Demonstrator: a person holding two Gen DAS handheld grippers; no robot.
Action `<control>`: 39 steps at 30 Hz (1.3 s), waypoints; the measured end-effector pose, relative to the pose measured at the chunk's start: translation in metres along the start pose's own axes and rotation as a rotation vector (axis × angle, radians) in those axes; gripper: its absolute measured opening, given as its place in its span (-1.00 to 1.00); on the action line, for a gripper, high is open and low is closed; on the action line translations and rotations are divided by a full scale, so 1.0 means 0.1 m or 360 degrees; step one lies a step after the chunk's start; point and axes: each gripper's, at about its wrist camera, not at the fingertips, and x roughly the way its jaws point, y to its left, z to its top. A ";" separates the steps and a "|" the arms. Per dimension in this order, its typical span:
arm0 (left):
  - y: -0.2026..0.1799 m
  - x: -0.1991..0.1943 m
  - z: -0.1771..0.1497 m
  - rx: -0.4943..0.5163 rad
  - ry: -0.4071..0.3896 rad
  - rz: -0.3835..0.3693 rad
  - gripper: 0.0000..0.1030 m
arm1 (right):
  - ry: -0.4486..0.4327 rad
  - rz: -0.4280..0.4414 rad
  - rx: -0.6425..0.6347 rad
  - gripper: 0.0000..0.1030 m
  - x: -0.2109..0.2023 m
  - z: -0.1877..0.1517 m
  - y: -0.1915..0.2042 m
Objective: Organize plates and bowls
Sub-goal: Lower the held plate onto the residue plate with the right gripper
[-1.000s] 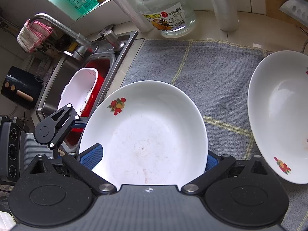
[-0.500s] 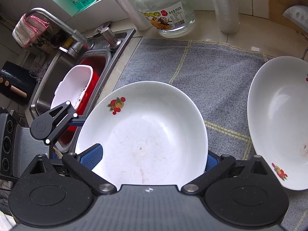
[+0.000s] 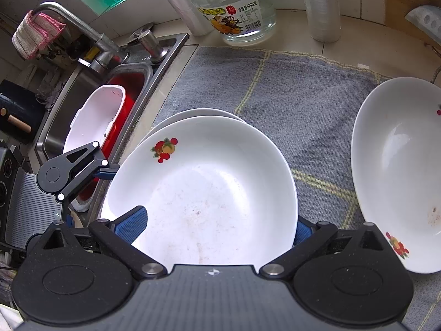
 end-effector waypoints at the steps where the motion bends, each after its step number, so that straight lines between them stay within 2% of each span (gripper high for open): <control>1: 0.00 0.01 0.00 0.0002 0.0012 -0.0004 0.98 | 0.0001 0.0000 0.0001 1.00 0.00 0.00 0.00; 21: 0.07 0.02 -0.02 -0.0094 0.0065 -0.0083 0.96 | 0.0053 -0.0044 -0.0007 1.00 0.07 0.07 0.06; 39: 0.07 -0.02 -0.02 -0.0129 0.0087 -0.0093 0.96 | 0.0101 -0.0097 0.0027 1.00 0.08 0.10 0.10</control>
